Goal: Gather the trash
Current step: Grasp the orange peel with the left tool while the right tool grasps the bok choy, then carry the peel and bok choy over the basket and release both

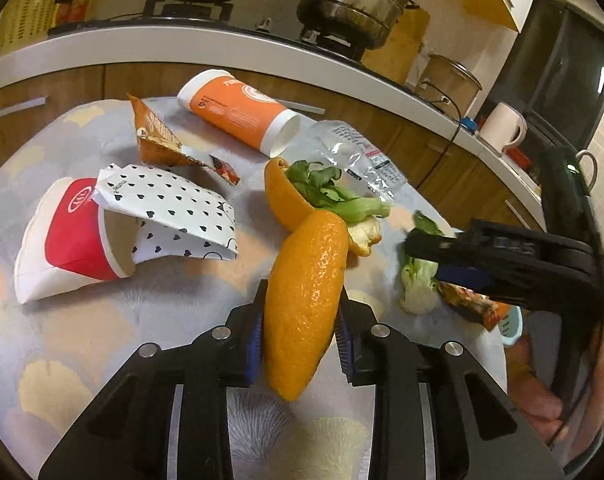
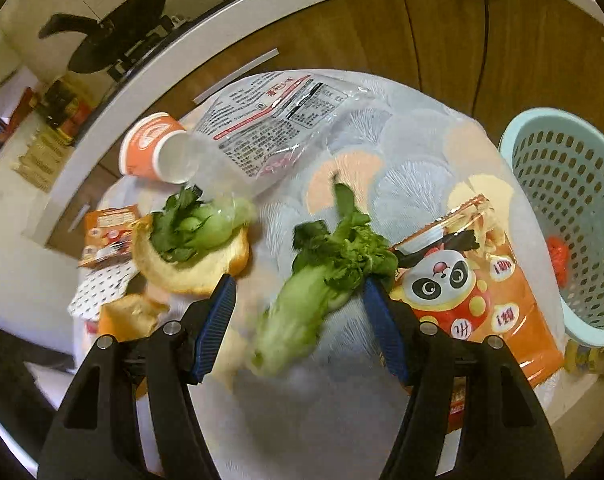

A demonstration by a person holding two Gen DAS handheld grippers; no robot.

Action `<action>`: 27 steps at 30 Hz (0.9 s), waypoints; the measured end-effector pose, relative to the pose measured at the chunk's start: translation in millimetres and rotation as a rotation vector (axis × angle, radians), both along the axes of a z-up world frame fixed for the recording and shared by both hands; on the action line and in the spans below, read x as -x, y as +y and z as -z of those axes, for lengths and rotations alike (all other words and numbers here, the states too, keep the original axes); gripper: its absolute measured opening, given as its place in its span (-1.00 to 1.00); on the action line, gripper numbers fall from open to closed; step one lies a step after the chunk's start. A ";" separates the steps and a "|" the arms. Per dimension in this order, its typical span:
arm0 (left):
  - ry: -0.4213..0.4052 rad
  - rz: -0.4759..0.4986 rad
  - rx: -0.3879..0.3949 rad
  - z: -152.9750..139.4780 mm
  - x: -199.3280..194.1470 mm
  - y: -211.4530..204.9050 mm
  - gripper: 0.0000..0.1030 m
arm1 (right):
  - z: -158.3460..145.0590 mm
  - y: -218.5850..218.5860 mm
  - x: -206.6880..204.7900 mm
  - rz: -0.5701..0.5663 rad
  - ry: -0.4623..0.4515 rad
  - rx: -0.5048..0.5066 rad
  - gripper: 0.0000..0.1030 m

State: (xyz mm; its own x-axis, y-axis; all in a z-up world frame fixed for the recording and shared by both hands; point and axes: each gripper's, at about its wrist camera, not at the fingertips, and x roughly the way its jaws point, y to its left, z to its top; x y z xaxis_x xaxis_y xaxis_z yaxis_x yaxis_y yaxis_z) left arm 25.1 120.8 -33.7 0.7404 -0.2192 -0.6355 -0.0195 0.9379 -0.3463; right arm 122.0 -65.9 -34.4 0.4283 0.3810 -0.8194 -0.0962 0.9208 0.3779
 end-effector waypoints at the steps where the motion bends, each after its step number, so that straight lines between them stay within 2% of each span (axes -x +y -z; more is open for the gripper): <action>1: -0.002 -0.004 0.001 -0.2 0.8 0.5 -0.45 | 0.4 5.1 0.1 0.006 -0.012 0.028 0.22; 5: -0.005 -0.012 0.016 0.6 3.3 4.5 -0.45 | 3.0 31.0 11.9 -0.005 -0.101 0.209 0.15; 7: -0.011 -0.022 0.022 0.3 4.6 6.0 -0.45 | 3.5 33.7 20.0 -0.009 -0.139 0.258 -0.23; 8: -0.013 -0.024 0.023 0.2 4.6 6.8 -0.45 | 3.2 33.7 24.9 -0.022 -0.158 0.270 -0.28; 10: -0.018 -0.027 0.022 -0.4 5.3 7.5 -0.45 | 0.7 30.0 33.3 -0.046 -0.179 0.240 -0.44; 12: -0.024 -0.029 0.017 -1.5 6.0 7.6 -0.45 | -8.5 23.3 45.9 -0.082 -0.233 0.192 -0.47; 16: -0.040 -0.022 0.007 -4.7 8.2 4.0 -0.45 | -28.9 15.7 65.3 -0.141 -0.319 0.140 -0.48; 19: -0.057 -0.024 -0.002 -11.7 12.5 -1.0 -0.45 | -35.7 10.1 72.3 -0.157 -0.332 0.127 -0.48; 27: -0.107 0.050 -0.018 -44.7 21.2 -35.7 -0.45 | -68.7 -32.9 86.3 -0.114 -0.402 0.044 -0.48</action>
